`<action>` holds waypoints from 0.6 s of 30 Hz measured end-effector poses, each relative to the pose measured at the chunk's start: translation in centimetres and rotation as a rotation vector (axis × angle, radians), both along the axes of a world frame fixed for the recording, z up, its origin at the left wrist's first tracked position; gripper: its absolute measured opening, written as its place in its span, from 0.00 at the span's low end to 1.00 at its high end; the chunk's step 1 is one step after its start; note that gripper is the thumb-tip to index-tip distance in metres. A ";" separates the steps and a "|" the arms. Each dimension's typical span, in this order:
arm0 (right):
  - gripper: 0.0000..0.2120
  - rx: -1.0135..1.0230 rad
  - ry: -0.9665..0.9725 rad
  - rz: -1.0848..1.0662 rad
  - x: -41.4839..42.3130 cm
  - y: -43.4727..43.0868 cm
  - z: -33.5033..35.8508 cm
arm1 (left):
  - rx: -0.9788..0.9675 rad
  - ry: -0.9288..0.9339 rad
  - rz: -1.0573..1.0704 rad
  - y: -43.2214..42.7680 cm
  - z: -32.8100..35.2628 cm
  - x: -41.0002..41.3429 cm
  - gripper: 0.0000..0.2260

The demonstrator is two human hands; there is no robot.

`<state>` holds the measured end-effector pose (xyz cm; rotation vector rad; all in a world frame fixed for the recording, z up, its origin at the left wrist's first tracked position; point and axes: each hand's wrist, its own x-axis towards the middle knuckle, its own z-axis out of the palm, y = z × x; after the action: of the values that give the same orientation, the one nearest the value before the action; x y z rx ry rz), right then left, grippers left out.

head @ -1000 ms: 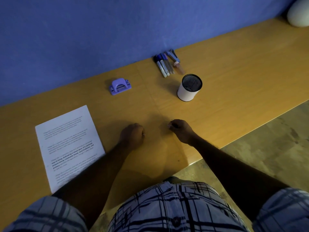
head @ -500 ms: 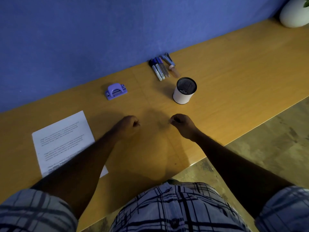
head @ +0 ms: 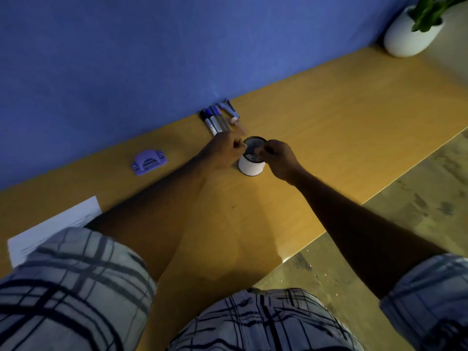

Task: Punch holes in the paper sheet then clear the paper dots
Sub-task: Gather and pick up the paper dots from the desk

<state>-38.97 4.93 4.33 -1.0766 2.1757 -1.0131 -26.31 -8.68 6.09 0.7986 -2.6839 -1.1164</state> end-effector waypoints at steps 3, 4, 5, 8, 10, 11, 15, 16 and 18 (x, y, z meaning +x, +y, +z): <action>0.11 0.068 0.101 -0.001 -2.1 -1.0 -0.1 | -0.049 -0.033 -0.028 0.1 0.0 -1.9 0.10; 0.09 0.079 0.128 0.004 -2.5 -1.2 -0.1 | -0.058 -0.059 -0.030 0.1 -0.2 -2.3 0.10; 0.08 0.084 0.145 0.003 -2.8 -1.4 -0.2 | -0.062 -0.080 -0.030 0.1 -0.5 -2.7 0.11; 0.05 0.087 0.167 -0.019 -3.7 -1.8 -0.5 | -0.058 -0.103 -0.021 -0.1 -1.1 -3.5 0.11; 0.03 0.098 0.180 -0.010 -4.2 -1.9 -0.7 | -0.051 -0.096 -0.012 -0.2 -1.3 -4.0 0.09; 0.04 0.102 0.188 0.005 -4.5 -2.0 -0.7 | -0.051 -0.089 -0.007 -0.3 -1.4 -4.2 0.09; 0.09 0.124 0.253 0.074 -5.0 -2.2 -0.8 | -0.078 -0.089 -0.043 -0.9 -1.4 -4.7 0.07; 0.09 0.127 0.266 0.084 -5.1 -2.2 -0.8 | -0.095 -0.103 -0.069 -1.0 -1.4 -4.7 0.08; 0.10 0.132 0.289 0.093 -5.3 -2.4 -0.8 | -0.126 -0.131 -0.103 -1.1 -1.2 -4.7 0.09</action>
<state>-44.28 2.58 3.56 -1.3151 2.3535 -0.6970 -31.01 -9.83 4.85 0.7448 -2.9005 -0.9335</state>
